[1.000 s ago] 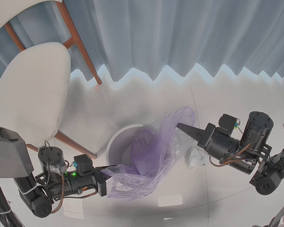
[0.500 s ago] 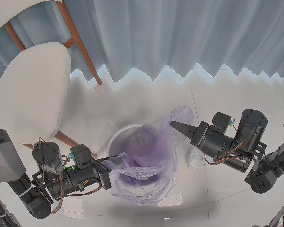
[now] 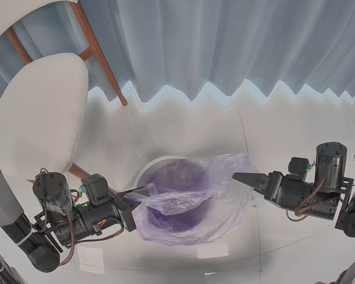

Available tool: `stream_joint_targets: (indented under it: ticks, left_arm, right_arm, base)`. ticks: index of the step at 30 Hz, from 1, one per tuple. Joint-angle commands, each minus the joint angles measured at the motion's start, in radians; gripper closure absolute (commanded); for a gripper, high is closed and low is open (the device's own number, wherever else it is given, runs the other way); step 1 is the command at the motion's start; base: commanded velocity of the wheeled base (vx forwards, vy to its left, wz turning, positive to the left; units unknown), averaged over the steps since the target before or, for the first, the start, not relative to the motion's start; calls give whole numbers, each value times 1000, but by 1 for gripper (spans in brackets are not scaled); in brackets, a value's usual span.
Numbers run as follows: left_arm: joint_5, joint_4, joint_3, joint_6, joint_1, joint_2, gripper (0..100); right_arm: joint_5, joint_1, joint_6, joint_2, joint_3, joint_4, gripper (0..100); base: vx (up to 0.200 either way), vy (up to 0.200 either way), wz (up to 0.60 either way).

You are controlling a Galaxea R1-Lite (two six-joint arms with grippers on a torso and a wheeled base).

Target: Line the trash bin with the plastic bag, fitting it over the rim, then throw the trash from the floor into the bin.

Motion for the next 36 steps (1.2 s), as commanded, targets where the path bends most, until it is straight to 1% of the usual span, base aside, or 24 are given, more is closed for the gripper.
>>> stream_joint_targets:
  ticks: [1,4,8,11,12,14,17,18,20,22,24,26,32,33,36]
  left_arm:
    - [17,3,-5,3,13,-21,100]
    - [17,3,-8,3,15,-25,100]
    - [18,3,-9,3,21,-19,100]
    - [20,3,-17,3,21,-19,100]
    - [26,3,-25,3,21,-21,100]
    - [41,4,-31,3,22,-22,100]
    - [46,4,-35,3,35,-25,100]
    - [46,3,-35,3,36,-25,100]
    - [46,3,-37,3,42,-22,100]
    - [46,3,-37,3,42,-21,100]
    - [46,3,-37,3,42,-17,100]
    - [46,3,-35,3,42,-16,100]
    - [46,3,-35,3,42,-17,100]
    - [46,3,-35,3,42,-17,100]
    - [46,3,-35,3,42,-17,100]
  right_arm:
    - [-2,-128,-66,-164,37,153,0]
    - [-2,-137,-106,-175,86,166,0]
    - [4,-131,-120,-177,121,177,0]
    - [4,-111,-123,-117,137,171,0]
    - [1,-86,-126,-45,137,163,0]
    - [-4,-82,-138,33,128,146,0]
    - [-4,-79,-160,161,124,48,0]
    - [-4,-79,-160,175,124,34,0]
    - [-5,-56,-158,276,124,-104,0]
    - [-9,-43,-158,346,120,-185,0]
    - [-16,-39,-160,379,114,-222,0]
    - [-39,-20,-155,434,72,-288,0]
    - [-39,-2,-152,466,-30,-239,0]
    - [-39,1,-149,474,-78,-194,0]
    - [-39,3,-128,474,-153,-136,0]
  base:
    - [0,0,0]
    - [0,0,0]
    - [0,0,0]
    - [0,0,0]
    - [0,0,0]
    - [0,0,0]
    - [0,0,0]
    - [0,0,0]
    - [0,0,0]
    - [0,0,0]
    - [0,0,0]
    - [0,0,0]
    - [0,0,0]
    - [0,0,0]
    - [0,0,0]
